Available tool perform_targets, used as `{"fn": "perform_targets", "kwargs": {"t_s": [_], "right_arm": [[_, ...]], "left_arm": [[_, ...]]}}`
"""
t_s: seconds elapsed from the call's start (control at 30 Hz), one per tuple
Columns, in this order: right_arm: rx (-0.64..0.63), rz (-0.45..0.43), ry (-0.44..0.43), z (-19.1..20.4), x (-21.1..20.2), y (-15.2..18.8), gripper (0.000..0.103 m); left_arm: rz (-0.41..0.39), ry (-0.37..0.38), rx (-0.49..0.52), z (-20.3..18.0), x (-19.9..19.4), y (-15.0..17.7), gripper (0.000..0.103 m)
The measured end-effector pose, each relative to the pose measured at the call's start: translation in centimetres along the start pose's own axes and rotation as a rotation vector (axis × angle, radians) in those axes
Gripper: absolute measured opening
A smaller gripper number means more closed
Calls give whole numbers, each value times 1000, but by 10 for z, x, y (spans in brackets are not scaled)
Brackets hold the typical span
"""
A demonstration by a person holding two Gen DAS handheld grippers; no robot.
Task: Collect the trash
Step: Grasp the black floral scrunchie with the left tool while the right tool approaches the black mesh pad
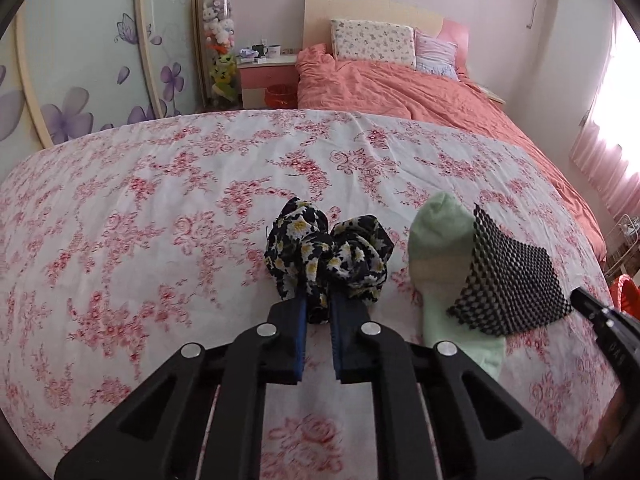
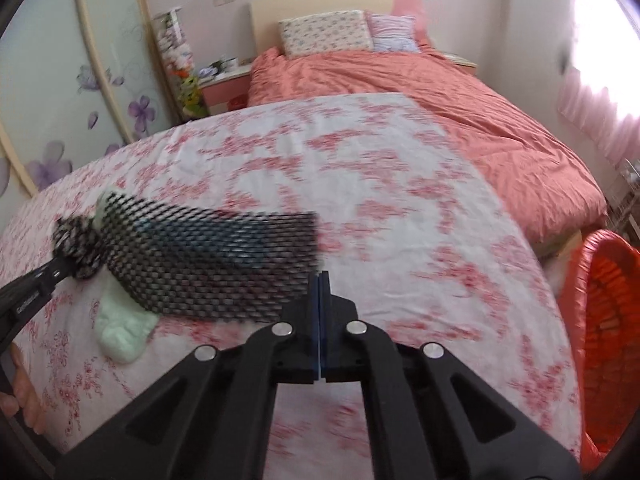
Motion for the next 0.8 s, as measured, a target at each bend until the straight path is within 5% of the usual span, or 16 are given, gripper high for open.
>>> {"fn": "perform_targets", "kwargs": {"t_s": [0.17, 0.3, 0.57, 0.6, 0.67, 0.8], "right_arm": [[80, -5, 13, -30, -9, -2, 3], [95, 10, -67, -11, -4, -6, 37], [-64, 45, -49, 46, 18, -1, 44], [-82, 41, -35, 48, 19, 1, 41], [-108, 31, -24, 52, 18, 1, 18], [-98, 31, -42, 50, 17, 2, 10]], "left_arm": [[3, -6, 19, 2, -11, 7, 9], [10, -3, 2, 4, -16, 12, 9], [16, 8, 1, 9, -20, 16, 9], [16, 8, 1, 9, -20, 16, 9], [17, 9, -2, 9, -20, 16, 9], [18, 12, -1, 7, -20, 17, 9]]}}
Point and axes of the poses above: each gripper's, at about its wrist camera, not at the fingertips, and x roughly the way its jaws point, z to its left, y to its underside, the point moved 4 cm from there along x, roughly the way its jaws point, and after that the axes turned 14 degrees about -z, right-handed, at the moved point
